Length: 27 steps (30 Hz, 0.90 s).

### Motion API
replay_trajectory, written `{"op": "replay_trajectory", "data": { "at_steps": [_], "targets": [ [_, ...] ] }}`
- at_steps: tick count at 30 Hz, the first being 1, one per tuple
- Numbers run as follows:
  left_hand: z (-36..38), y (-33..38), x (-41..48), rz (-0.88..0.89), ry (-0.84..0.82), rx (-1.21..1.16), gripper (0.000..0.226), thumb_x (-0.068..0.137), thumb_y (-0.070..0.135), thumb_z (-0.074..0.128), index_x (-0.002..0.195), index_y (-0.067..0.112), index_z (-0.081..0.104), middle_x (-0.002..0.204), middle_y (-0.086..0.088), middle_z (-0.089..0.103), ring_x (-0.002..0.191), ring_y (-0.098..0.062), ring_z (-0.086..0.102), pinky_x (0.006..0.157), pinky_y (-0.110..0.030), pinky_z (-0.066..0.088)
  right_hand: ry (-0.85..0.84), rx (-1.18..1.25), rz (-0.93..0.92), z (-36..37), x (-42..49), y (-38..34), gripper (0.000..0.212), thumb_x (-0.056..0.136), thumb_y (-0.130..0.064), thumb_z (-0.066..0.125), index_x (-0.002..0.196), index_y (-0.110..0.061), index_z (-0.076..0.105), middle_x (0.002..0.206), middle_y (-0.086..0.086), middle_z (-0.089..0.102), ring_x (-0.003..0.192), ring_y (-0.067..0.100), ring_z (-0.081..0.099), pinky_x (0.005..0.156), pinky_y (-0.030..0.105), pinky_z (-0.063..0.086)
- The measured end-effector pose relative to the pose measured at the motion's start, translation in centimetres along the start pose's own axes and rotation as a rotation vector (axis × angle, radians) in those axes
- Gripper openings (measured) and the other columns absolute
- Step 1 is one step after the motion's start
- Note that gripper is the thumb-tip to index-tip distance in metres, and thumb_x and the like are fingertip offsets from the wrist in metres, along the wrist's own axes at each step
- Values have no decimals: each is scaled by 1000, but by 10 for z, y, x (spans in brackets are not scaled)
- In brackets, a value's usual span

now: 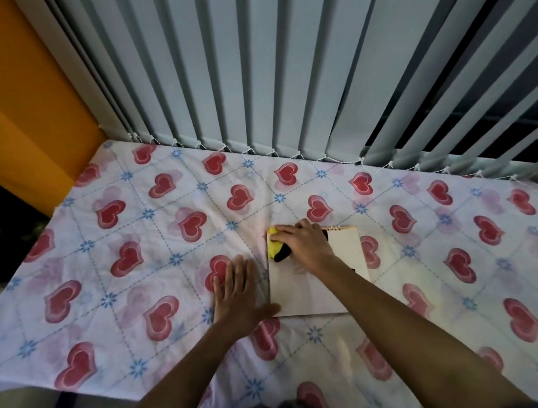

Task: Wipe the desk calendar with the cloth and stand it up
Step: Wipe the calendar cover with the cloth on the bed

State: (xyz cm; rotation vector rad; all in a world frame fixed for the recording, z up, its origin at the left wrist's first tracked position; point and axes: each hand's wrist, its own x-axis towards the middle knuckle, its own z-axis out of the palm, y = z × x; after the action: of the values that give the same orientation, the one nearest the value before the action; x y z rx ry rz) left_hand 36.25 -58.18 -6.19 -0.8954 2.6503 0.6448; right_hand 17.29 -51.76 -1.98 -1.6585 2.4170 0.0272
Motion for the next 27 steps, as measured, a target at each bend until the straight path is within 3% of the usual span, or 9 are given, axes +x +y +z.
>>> {"op": "replay_trajectory", "data": {
  "at_steps": [7, 11, 15, 18, 24, 27],
  "targets": [
    [1, -1, -1, 5, 3, -5, 116, 75, 79, 41, 136, 15, -33, 144, -5, -40, 133, -23, -36, 113, -48, -16, 46, 150, -140, 20, -47, -6, 60, 85, 7, 51, 128, -34, 55, 144, -10, 47, 108, 31, 45, 85, 40, 39],
    [1, -2, -1, 13, 1, -3, 118, 73, 80, 41, 136, 16, -34, 142, -5, -41, 135, -25, -35, 112, -49, -17, -54, 154, -212, 22, -68, 4, 50, 93, -6, 51, 128, -41, 53, 145, -16, 44, 114, 27, 44, 89, 40, 37],
    [0, -1, -1, 5, -16, 10, 117, 74, 78, 44, 144, 15, -26, 144, -3, -38, 141, -27, -27, 115, -52, -13, -46, 104, -51, 4, -31, 10, 66, 86, 7, 48, 130, -42, 51, 148, -16, 39, 116, 27, 42, 90, 39, 37],
    [0, 1, -1, 2, -13, 9, 115, 75, 78, 44, 145, 15, -23, 149, -6, -34, 142, -28, -26, 115, -51, -12, -31, 103, 45, -7, -7, 5, 62, 83, 2, 58, 129, -39, 52, 149, -15, 39, 118, 28, 41, 95, 42, 36],
    [1, -1, -1, 14, 1, 9, 116, 75, 77, 44, 142, 16, -28, 144, -6, -38, 136, -25, -33, 114, -50, -15, -49, 142, -274, 13, -54, 7, 50, 91, 0, 51, 123, -37, 59, 142, -13, 49, 104, 29, 48, 84, 37, 41],
    [2, -1, -1, 32, 6, 13, 118, 74, 77, 47, 133, 21, -38, 143, -7, -40, 132, -26, -37, 113, -54, -14, -80, 163, -286, 13, -82, 36, 55, 85, 0, 59, 121, -41, 60, 139, -18, 51, 99, 21, 49, 79, 35, 44]
  ]
}}
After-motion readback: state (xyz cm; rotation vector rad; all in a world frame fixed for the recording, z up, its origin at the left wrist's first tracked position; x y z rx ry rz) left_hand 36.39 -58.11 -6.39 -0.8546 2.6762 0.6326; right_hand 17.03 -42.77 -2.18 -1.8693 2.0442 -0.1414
